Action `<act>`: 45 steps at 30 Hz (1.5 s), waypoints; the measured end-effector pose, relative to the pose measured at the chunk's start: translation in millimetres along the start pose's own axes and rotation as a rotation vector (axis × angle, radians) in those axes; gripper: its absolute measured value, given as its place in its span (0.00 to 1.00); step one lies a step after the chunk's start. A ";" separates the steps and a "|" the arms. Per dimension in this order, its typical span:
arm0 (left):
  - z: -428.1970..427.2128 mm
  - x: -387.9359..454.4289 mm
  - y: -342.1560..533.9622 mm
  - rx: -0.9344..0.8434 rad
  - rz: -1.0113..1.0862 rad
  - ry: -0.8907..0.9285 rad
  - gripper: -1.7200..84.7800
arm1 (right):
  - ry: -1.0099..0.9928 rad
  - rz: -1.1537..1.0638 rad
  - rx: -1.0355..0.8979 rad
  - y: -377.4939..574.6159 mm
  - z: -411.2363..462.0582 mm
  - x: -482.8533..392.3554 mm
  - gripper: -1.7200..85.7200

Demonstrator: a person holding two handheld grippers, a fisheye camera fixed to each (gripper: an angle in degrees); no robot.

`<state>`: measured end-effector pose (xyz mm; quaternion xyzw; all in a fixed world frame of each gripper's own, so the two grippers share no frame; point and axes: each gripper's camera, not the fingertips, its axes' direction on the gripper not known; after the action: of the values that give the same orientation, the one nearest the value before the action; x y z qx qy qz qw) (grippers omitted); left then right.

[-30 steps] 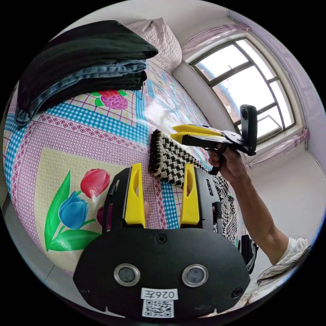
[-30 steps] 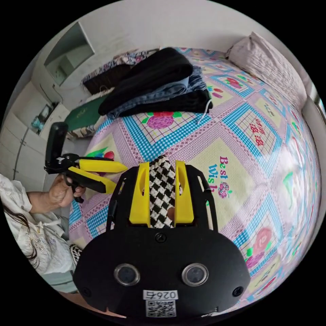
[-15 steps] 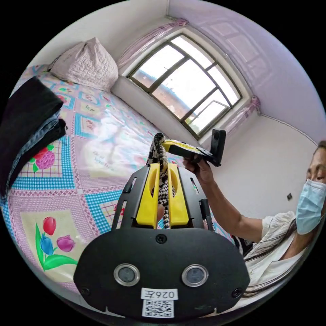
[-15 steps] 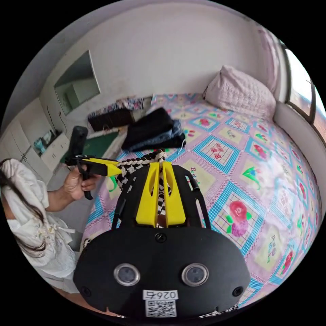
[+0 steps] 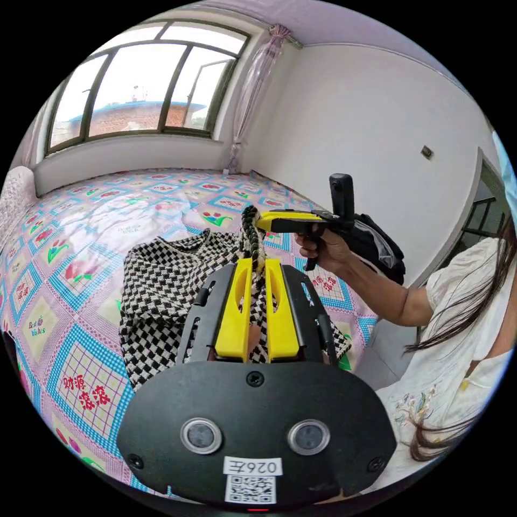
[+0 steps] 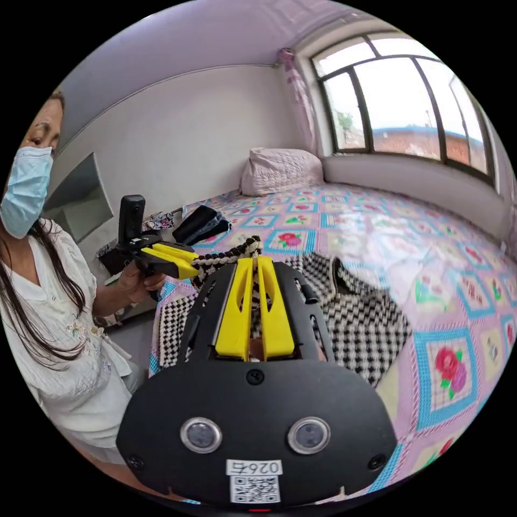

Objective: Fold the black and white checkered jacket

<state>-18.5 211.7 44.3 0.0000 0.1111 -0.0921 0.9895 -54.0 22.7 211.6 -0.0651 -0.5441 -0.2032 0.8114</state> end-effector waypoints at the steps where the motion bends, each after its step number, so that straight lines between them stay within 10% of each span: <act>1: 21.9 8.5 6.6 -0.051 0.003 0.003 0.08 | -0.010 0.049 -0.022 19.2 -2.4 9.7 0.00; 17: 68.8 47.1 88.7 -0.383 -0.013 0.026 0.07 | 0.110 0.300 -0.106 72.8 -64.7 8.2 0.05; 27: 112.7 -121.8 52.5 -0.348 -0.291 0.012 0.01 | 0.146 0.326 -0.375 68.0 13.4 -23.9 0.01; 33: 29.9 -126.9 74.4 -0.159 -0.411 -0.029 0.01 | 0.269 0.427 -0.257 60.1 -51.4 -53.9 0.01; 39: -167.6 -67.6 101.3 0.410 -0.435 -0.326 0.01 | 0.535 0.408 0.069 40.9 -188.6 -141.6 0.01; 45: -289.3 29.9 124.4 0.872 0.077 -0.205 0.01 | 0.750 0.234 0.569 53.9 -311.7 -270.2 0.01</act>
<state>-30.8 334.5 -246.9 0.4122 -0.0367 -0.0930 0.9056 146.7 39.8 -152.4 0.1764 -0.2373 0.0370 0.9546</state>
